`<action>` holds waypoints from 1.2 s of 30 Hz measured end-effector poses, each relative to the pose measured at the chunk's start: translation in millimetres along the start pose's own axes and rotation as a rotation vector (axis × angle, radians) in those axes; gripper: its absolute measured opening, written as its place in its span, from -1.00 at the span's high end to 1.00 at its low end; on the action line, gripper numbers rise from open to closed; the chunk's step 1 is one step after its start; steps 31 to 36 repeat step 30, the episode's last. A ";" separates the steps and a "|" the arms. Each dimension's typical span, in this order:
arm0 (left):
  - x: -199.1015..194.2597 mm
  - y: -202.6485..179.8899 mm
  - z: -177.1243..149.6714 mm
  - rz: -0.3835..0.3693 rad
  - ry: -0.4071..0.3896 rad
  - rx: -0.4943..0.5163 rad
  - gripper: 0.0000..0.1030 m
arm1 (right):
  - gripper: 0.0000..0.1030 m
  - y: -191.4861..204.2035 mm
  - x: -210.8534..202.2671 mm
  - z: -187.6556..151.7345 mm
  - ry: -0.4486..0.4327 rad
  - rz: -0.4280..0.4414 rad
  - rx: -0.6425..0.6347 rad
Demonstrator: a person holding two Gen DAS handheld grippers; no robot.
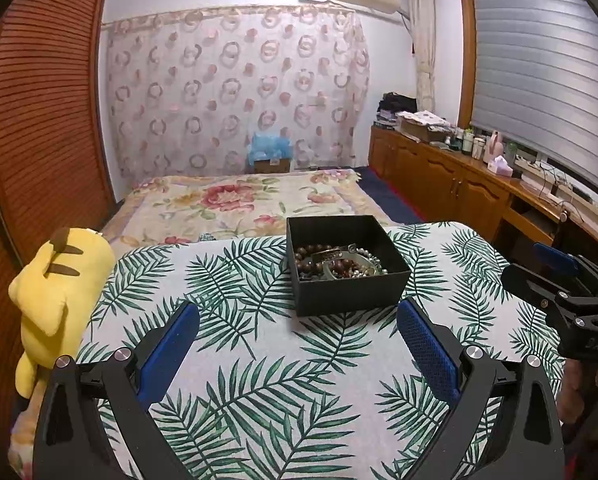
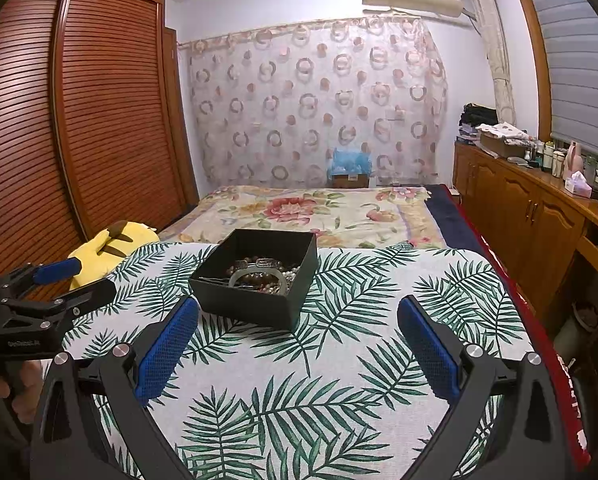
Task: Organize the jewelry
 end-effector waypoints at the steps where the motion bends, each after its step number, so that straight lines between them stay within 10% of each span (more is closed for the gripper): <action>1: 0.1 -1.2 0.1 0.000 0.000 0.000 -0.85 | -0.95 -0.2 0.2 -0.1 0.000 0.001 0.001; 36: -3.4 -1.5 -1.1 -0.004 -0.007 -0.001 -0.85 | -0.95 -0.1 0.6 -0.9 -0.001 -0.001 0.002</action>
Point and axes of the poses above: each gripper's, at about its wrist camera, not at the fingertips, and x roughly the way its jaws point, y to its left, z to its top, the point moved 10 cm from there along x, roughly the way its jaws point, and after that the axes turned 9 degrees about y, right-handed, at the moved point
